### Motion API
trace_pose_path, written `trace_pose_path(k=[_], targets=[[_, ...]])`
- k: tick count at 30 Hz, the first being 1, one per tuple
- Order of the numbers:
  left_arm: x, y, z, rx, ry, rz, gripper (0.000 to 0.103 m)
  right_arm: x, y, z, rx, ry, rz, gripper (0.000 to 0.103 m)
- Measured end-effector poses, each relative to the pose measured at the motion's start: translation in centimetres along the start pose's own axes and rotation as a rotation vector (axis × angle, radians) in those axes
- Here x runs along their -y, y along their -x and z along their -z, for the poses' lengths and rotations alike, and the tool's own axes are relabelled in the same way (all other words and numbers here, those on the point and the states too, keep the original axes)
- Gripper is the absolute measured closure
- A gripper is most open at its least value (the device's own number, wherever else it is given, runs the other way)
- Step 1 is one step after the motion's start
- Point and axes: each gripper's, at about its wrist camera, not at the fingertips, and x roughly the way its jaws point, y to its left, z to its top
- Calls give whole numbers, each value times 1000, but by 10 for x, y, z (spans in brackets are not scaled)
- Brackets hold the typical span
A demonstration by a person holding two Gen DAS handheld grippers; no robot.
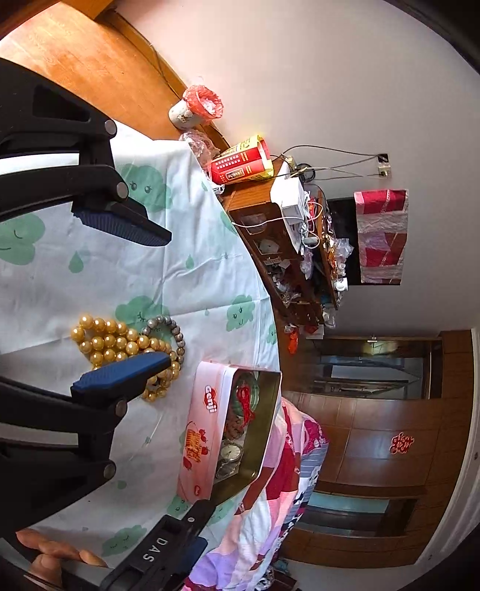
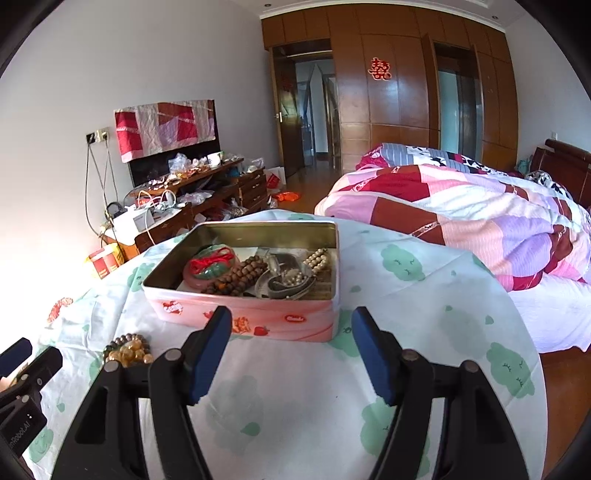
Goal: Organize jewelry
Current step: 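Move both tools back over the gold bead necklace and grey bracelet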
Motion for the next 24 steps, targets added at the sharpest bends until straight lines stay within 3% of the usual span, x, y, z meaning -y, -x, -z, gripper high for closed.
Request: trace_pose_path(k=[11, 17, 24], targets=[[-20, -23, 17, -159, 65, 7, 43, -18, 11, 5, 6, 84, -1, 32], [-36, -30, 25, -218, 157, 26, 43, -18, 14, 5, 3, 68, -13, 32], [-35, -27, 26, -217, 145, 20, 43, -24, 16, 6, -4, 96, -60, 33]])
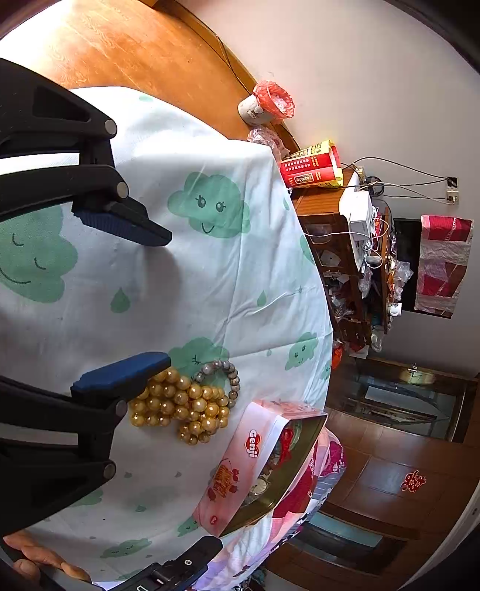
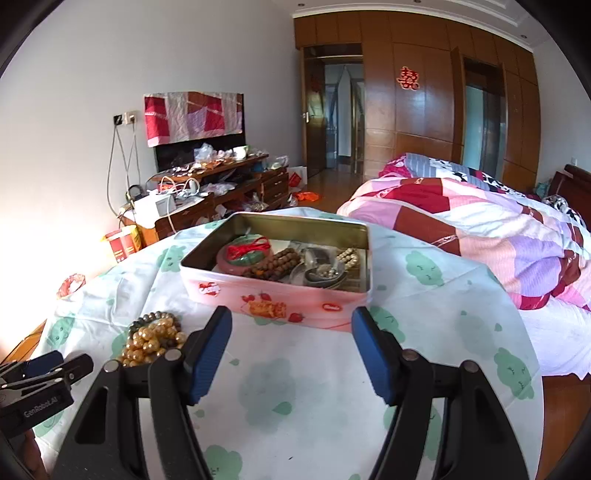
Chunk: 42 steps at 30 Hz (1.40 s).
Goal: Organize jewelry
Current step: 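Move both tools back over the gold bead necklace and grey bracelet, then grasp the gold bead necklace with the right tool while the left tool grasps the grey bracelet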
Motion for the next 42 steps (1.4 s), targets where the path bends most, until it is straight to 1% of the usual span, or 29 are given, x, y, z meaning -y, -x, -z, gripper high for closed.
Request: trace_pose_path(k=[3, 9, 10, 13, 16, 18, 19, 20, 21, 22, 25, 27, 29, 31, 32, 33, 34, 36, 38, 39, 42], targets=[[-3, 0, 0, 0, 6, 9, 42, -3, 1, 0, -5, 4, -17, 33], [-2, 0, -1, -3, 1, 25, 38, -4, 0, 1, -20, 0, -27, 33], [-2, 0, -2, -5, -2, 25, 37, -5, -1, 0, -26, 3, -40, 33], [-2, 1, -1, -3, -4, 29, 36, -11, -7, 1, -57, 17, -128, 33], [-7, 5, 2, 15, 21, 35, 36, -28, -21, 3, -150, 29, -248, 33], [-14, 9, 6, 38, 57, 10, 36, -46, -29, 5, -195, 71, -287, 33], [-19, 13, 9, 59, 85, -15, 36, -52, -31, 6, -205, 75, -311, 33], [-24, 16, 11, 75, 115, -36, 36, -58, -34, 7, -220, 73, -350, 33], [-29, 19, 13, 91, 154, -54, 36, -66, -41, 8, -256, 68, -402, 33], [-33, 20, 14, 95, 177, -62, 36, -71, -45, 10, -279, 68, -416, 33], [-33, 20, 13, 93, 184, -77, 36, -88, -57, 15, -337, 108, -417, 33], [-34, 20, 13, 88, 187, -86, 36, -100, -66, 17, -383, 155, -381, 35], [-33, 19, 14, 89, 184, -85, 36, -106, -67, 17, -362, 193, -364, 35], [-29, 18, 13, 81, 158, -107, 36, -101, -70, 17, -371, 170, -387, 38], [-27, 17, 13, 77, 149, -115, 36, -98, -70, 17, -368, 171, -384, 51], [-27, 16, 13, 74, 139, -123, 36, -98, -70, 17, -373, 189, -370, 75], [-26, 16, 13, 72, 134, -127, 36, -97, -68, 18, -365, 237, -330, 80], [-26, 16, 12, 71, 131, -126, 36, -89, -65, 18, -370, 229, -346, 81], [-27, 16, 12, 70, 129, -127, 36, -71, -62, 18, -373, 160, -368, 84], [-26, 15, 12, 69, 126, -130, 36, -56, -59, 16, -363, 95, -384, 90], [-23, 13, 11, 63, 110, -138, 36, -25, -51, 14, -330, -30, -403, 90]])
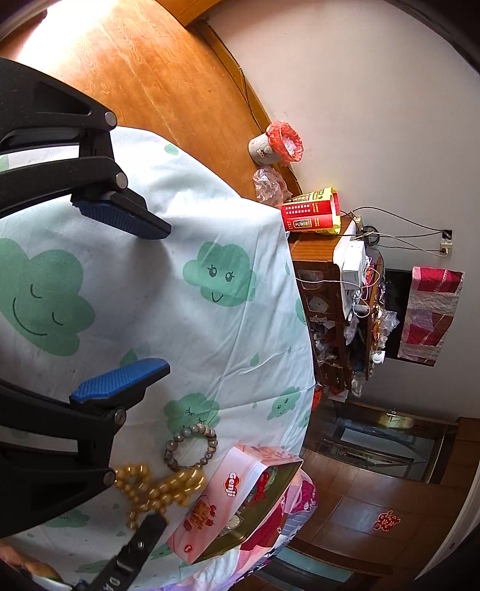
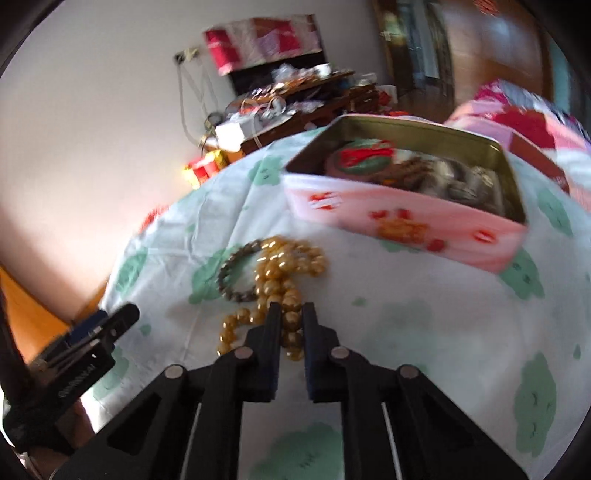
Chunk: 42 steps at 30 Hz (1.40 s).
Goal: Organize jewelry
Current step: 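Grasp the gold bead necklace with the right tool while the left tool grasps the grey bracelet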
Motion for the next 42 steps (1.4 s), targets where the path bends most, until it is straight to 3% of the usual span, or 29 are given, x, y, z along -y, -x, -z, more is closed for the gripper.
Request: trace_pose_path(k=[3, 7, 10, 11, 12, 14, 19, 23, 24, 25, 26, 27, 31, 37, 39, 42], targets=[[4, -2, -1, -5, -16, -8, 36, 25, 14, 4, 38, -97, -16, 90], [7, -3, 0, -11, -37, -11, 36, 42, 25, 7, 55, -145, 126, 90], [7, -3, -1, -12, -41, -7, 36, 46, 28, 4, 81, -169, 68, 85], [7, -3, -1, -12, -41, -8, 36, 46, 29, 4, 80, -163, 80, 73], [7, -3, -1, -12, -41, -8, 36, 42, 28, 1, 76, -140, 102, 50], [7, -3, 0, -13, -45, -9, 36, 38, 28, 0, 79, -97, 118, 36], [10, -4, 0, -19, -63, -10, 36, 19, 11, -5, 15, 104, 202, 36], [12, -4, 0, -22, -70, -7, 35, 9, -18, -2, -75, 222, 257, 50], [12, -5, 0, -23, -73, -9, 35, 9, -16, -1, -62, 225, 254, 56], [13, -5, 0, -25, -78, -11, 35, 10, -15, -1, -69, 213, 239, 61], [14, -5, 0, -26, -82, -11, 35, 12, -12, -1, -72, 199, 236, 76], [15, -6, 0, -27, -86, -11, 35, 16, -8, 1, -72, 177, 240, 81], [21, -6, -2, -30, -120, 29, 35, 37, 9, -1, -22, 41, 158, 81], [56, -7, -17, -65, -227, 282, 35, 53, 49, 5, 184, -80, -20, 81], [74, -18, -26, -114, -252, 333, 35, 54, 53, 6, 214, -109, -26, 81], [97, -39, -34, -183, -270, 333, 35, 52, 53, 4, 225, -115, -17, 81]])
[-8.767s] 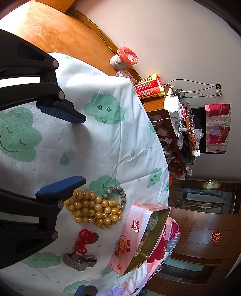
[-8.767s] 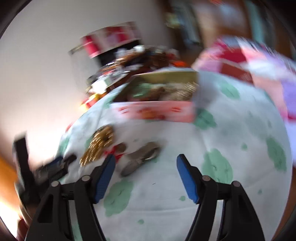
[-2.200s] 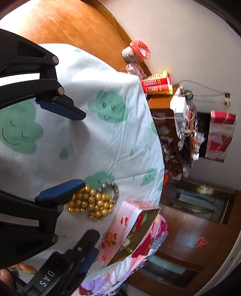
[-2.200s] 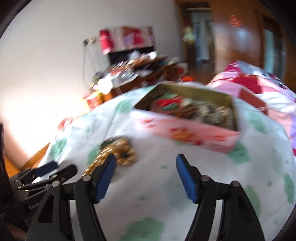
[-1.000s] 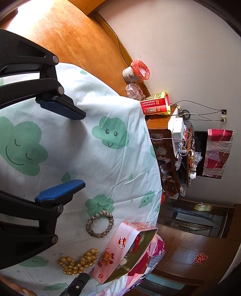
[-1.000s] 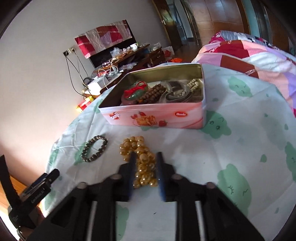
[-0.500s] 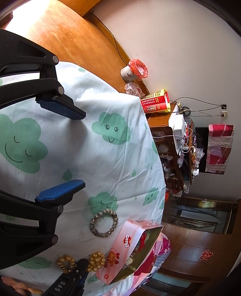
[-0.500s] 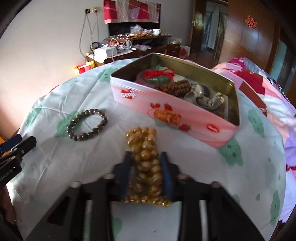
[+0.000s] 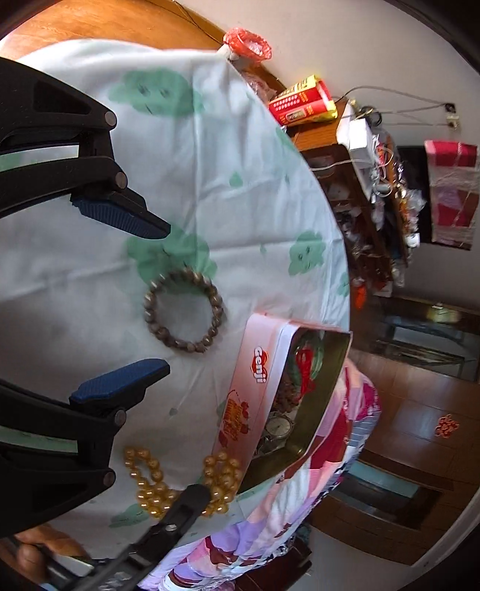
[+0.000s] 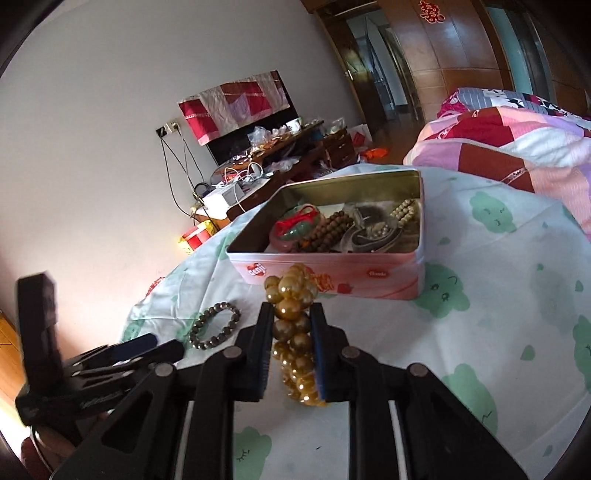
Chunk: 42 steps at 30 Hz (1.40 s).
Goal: Organize jewelry
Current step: 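Grasp the gold bead necklace with the right tool while the left tool grasps the grey bracelet, then carry the gold necklace and grey bracelet into the pink tin and release both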
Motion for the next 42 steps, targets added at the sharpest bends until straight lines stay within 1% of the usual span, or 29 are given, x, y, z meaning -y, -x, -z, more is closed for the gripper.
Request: trace_pose_path(k=[1, 2, 3, 4, 6, 7, 8, 9, 10, 11, 13, 17, 18, 19, 20, 23, 25, 26, 29, 32, 35, 37, 42], targets=[[3, -9, -4, -29, 0, 2, 35, -2, -3, -2, -6, 0, 0, 81], [4, -17, -6, -58, 3, 4, 32, -3, -4, -2, -9, 0, 3, 81], [8, -18, -8, -30, -16, -5, 30, -3, -4, -3, -11, 0, 6, 81], [13, -23, -9, -29, -38, -15, 28, -3, -5, -3, -10, -1, 2, 81], [24, -27, -9, -43, -93, -76, 28, 0, -5, -4, -8, -9, -3, 81], [26, -27, -8, -46, -110, -95, 30, 1, -5, -4, -8, -13, -7, 81], [28, -25, -7, -42, -121, -103, 46, 4, -4, -3, -9, -16, -8, 81], [28, -22, -7, -32, -122, -95, 57, 5, -4, -3, -8, -21, -14, 81], [26, -20, -7, -25, -117, -78, 72, 6, -4, -3, -5, -27, -24, 81], [23, -18, -7, -23, -104, -66, 79, 7, -3, -3, -1, -32, -30, 81], [14, -17, -8, -19, -66, -36, 88, 11, -2, -3, 6, -45, -40, 81], [4, -14, -4, -1, 8, 51, 88, 15, -1, -3, 11, -70, -46, 81], [1, -11, -2, 14, 22, 64, 88, 16, -1, -3, 10, -75, -44, 81], [0, -4, -2, 46, 32, 67, 88, 16, -1, -3, 10, -77, -44, 81], [-1, 6, 0, 96, 38, 66, 87, 16, -1, -3, 10, -77, -44, 81], [4, 27, 7, 189, 24, 58, 87, 15, 1, -3, 23, -72, -43, 81], [10, 35, 9, 228, -4, 29, 87, 15, 2, -3, 31, -67, -43, 81], [15, 38, 10, 250, -20, -3, 87, 15, 2, -3, 34, -66, -41, 81], [22, 38, 9, 265, -61, -61, 87, 16, 4, -2, 44, -68, -35, 81], [28, 40, 12, 284, -98, -76, 87, 15, 8, -2, 63, -63, -33, 81], [27, 40, 14, 298, -117, -81, 87, 11, 12, -3, 84, -43, -17, 81], [28, 40, 14, 301, -126, -82, 87, 7, 13, -2, 90, -27, 11, 81], [29, 41, 17, 305, -123, -74, 87, 2, 14, -3, 99, -2, 59, 81]])
